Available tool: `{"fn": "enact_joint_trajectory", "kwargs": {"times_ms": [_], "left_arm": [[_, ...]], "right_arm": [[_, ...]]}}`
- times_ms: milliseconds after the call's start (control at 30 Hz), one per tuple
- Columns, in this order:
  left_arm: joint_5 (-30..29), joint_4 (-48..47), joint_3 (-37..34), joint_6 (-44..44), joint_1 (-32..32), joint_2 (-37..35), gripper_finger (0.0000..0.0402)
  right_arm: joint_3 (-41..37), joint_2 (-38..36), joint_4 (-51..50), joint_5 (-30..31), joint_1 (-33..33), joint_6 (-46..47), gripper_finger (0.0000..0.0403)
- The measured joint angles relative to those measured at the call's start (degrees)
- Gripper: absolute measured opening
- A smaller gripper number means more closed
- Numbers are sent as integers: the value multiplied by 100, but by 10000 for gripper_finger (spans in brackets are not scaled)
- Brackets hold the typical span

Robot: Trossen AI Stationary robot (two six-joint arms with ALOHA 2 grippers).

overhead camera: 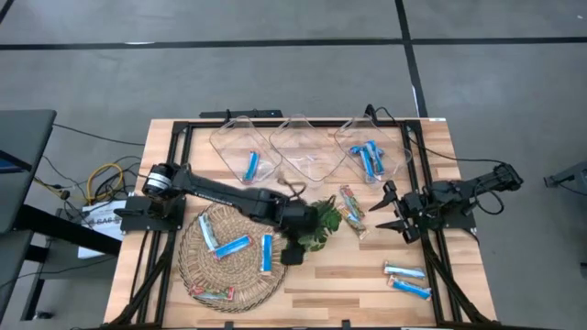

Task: Pick and place Granola Bars by type
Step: Put the red granola bar into the left transparent bin

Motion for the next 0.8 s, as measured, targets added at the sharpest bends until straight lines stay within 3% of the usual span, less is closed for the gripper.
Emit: {"fn": "enact_joint_trajectory", "kwargs": {"times_ms": [400, 567, 800], "left_arm": [[-827, 295, -2064, -1158, -334, -1660, 277], [-921, 109, -3257, -2201, -336, -2405, 277], [-857, -50, -4295, -3298, -514, -2598, 277]], "right_arm": [[0, 48, -2, 0, -6, 785, 232], [0, 48, -4, 2, -6, 1048, 232], [0, 48, -4, 7, -6, 1050, 232]]}}
